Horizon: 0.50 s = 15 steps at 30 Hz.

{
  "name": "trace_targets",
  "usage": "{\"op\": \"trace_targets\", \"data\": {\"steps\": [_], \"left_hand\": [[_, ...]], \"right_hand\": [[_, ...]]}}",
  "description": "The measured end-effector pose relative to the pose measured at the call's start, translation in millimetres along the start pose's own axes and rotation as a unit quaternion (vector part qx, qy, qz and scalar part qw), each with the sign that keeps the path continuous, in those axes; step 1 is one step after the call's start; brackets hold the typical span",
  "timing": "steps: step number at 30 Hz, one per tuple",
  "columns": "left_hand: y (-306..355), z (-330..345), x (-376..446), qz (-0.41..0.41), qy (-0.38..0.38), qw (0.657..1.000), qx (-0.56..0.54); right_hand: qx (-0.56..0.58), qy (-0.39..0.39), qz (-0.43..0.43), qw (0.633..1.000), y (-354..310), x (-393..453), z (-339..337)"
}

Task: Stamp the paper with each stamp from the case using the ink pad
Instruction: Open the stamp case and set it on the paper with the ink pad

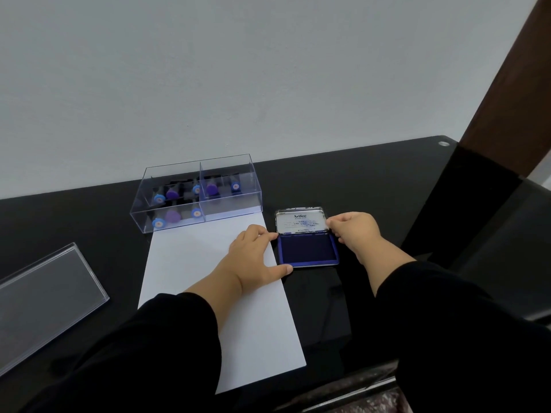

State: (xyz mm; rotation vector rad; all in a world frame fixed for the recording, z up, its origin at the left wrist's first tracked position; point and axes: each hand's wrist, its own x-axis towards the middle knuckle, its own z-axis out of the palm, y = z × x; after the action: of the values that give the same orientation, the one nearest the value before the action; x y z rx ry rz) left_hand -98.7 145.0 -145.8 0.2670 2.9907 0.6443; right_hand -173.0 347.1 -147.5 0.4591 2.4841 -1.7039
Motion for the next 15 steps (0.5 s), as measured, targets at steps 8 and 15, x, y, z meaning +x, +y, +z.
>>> {"op": "trace_targets", "data": {"steps": [8, 15], "left_hand": [[3.5, -6.0, 3.3, -0.025, -0.056, 0.998, 0.008], [8.9, -22.6, 4.4, -0.050, -0.113, 0.992, -0.023]], "right_hand": [[-0.136, -0.011, -0.059, 0.989, -5.8, -17.5, -3.4], [-0.249, -0.018, -0.121, 0.961, -19.1, -32.1, -2.7]]}}
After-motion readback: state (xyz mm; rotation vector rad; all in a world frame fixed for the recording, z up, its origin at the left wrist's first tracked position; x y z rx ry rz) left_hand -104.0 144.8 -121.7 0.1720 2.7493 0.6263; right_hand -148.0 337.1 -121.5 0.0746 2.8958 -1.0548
